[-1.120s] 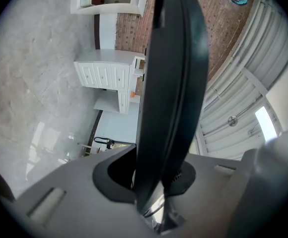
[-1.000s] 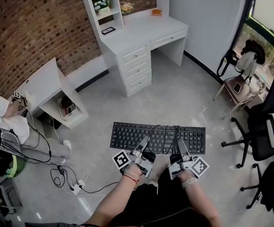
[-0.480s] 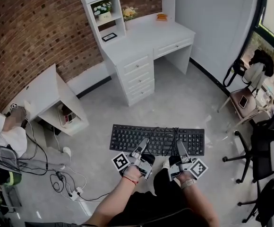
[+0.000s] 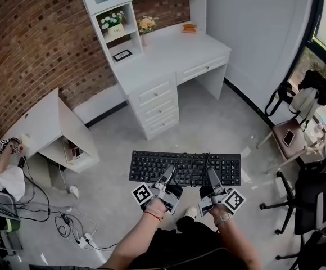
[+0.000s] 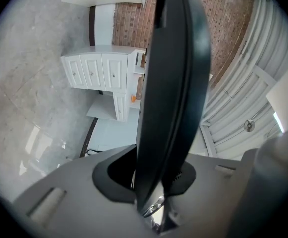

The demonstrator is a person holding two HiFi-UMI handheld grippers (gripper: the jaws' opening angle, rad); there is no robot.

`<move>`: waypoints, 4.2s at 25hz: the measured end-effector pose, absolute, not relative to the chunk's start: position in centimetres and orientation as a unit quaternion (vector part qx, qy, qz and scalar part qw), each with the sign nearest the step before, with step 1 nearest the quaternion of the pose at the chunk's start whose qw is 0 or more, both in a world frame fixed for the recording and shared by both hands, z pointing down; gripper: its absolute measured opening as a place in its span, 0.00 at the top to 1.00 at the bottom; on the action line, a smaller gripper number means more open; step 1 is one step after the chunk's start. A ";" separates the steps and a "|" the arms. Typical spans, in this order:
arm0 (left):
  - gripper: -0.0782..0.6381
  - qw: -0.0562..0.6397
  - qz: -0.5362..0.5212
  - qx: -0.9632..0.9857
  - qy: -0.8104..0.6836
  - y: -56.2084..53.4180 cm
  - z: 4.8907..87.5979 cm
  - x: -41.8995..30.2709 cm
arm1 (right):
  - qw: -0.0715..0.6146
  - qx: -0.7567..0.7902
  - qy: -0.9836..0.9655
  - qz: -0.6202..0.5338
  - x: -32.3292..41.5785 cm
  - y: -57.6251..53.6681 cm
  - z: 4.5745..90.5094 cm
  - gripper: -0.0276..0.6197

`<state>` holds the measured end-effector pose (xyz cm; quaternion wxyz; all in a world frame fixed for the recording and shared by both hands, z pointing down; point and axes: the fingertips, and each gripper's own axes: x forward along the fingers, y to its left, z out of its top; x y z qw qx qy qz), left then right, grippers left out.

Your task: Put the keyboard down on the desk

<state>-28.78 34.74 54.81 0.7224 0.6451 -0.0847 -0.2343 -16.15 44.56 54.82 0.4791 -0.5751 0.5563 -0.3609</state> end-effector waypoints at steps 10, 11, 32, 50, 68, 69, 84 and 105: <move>0.78 0.722 -0.233 0.645 -0.092 30.3 55.4 -22.1 | 0.481 -0.571 0.551 -0.374 -9.3 40.1 55.6 0.84; 0.78 0.723 -0.233 0.644 -0.095 30.1 55.6 -21.8 | 0.480 -0.571 0.550 -0.376 -9.0 39.8 55.8 0.84; 0.79 0.727 -0.241 0.632 -0.121 15.5 56.4 -15.0 | 0.450 -0.564 0.559 -0.407 -1.7 24.5 56.7 0.84; 0.79 0.739 -0.225 0.625 -0.113 -0.6 56.8 -7.4 | 0.450 -0.576 0.548 -0.407 5.3 8.9 56.8 0.84; 0.79 0.735 -0.239 0.621 -0.134 -8.6 58.0 -3.2 | 0.440 -0.559 0.564 -0.419 10.0 0.1 58.0 0.84; 0.79 0.733 -0.246 0.618 -0.138 -9.3 58.1 -2.8 | 0.437 -0.553 0.570 -0.422 10.5 -0.8 58.0 0.84; 0.79 0.718 -0.315 0.580 -0.220 -18.4 58.4 3.2 | 0.368 -0.501 0.614 -0.485 18.2 -13.1 58.2 0.84; 0.79 0.718 -0.338 0.551 -0.258 -22.1 61.0 12.9 | 0.325 -0.466 0.630 -0.529 28.3 -18.9 60.9 0.84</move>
